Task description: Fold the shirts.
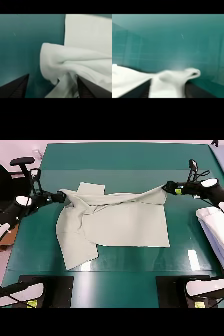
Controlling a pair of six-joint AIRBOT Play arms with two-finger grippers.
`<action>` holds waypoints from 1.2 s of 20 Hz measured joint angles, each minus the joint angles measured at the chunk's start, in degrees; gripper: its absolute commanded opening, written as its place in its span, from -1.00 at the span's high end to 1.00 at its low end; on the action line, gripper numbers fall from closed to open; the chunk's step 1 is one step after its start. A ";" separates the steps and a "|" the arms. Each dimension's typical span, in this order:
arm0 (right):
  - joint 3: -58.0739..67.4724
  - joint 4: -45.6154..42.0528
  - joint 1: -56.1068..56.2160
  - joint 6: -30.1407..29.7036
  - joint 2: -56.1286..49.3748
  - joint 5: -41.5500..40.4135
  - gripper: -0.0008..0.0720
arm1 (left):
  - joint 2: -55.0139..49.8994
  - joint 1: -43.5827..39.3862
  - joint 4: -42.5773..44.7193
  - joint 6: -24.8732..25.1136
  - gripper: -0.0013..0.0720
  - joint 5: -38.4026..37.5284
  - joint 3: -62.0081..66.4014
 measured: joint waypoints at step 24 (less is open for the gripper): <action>-19.67 -0.20 -16.96 1.07 26.23 16.13 -0.46 | 4.61 21.84 2.05 -7.80 -0.90 -47.71 -16.15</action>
